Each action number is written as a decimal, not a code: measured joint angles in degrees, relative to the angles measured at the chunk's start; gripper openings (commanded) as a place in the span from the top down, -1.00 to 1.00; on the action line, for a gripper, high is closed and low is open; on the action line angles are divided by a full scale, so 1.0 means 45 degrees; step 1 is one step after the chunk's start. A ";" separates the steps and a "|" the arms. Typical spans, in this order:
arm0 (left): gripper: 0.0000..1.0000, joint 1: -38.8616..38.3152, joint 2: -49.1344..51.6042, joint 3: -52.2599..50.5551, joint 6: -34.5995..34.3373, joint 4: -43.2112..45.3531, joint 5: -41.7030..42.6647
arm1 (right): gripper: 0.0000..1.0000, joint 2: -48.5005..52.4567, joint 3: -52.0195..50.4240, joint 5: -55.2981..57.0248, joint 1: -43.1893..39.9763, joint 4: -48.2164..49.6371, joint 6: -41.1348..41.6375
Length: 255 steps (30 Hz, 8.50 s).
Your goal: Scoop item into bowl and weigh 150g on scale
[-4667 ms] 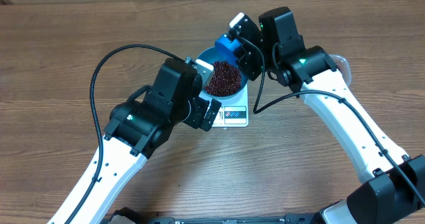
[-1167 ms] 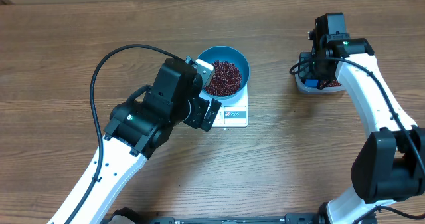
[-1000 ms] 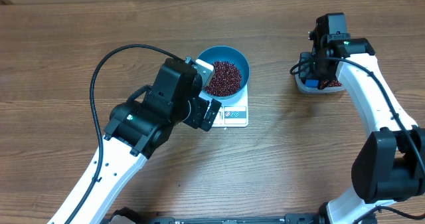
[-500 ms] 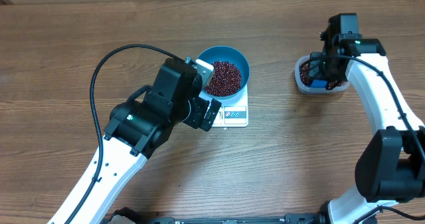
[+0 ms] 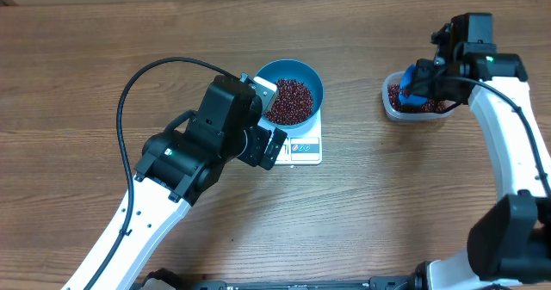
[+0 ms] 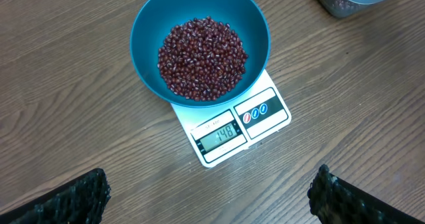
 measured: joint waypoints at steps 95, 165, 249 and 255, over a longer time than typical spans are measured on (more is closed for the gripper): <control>-0.99 0.0000 0.0000 0.0000 0.0000 0.0005 0.0000 | 0.93 -0.0675 0.0024 -0.5168 0.4289 0.3687 -0.9442; -0.99 0.0000 0.0000 0.0000 0.0000 0.0000 0.0000 | 0.93 -0.0675 0.0024 -0.5168 0.4289 0.4303 -0.5013; -0.99 0.0000 0.0000 0.0005 0.0000 0.0000 0.0000 | 0.93 0.1710 0.0831 -0.4085 0.5639 0.2385 -0.5013; -0.99 0.0000 0.0000 0.0000 0.0000 0.0000 0.0000 | 0.93 0.1549 0.0835 -0.4085 0.5644 0.2759 -0.5013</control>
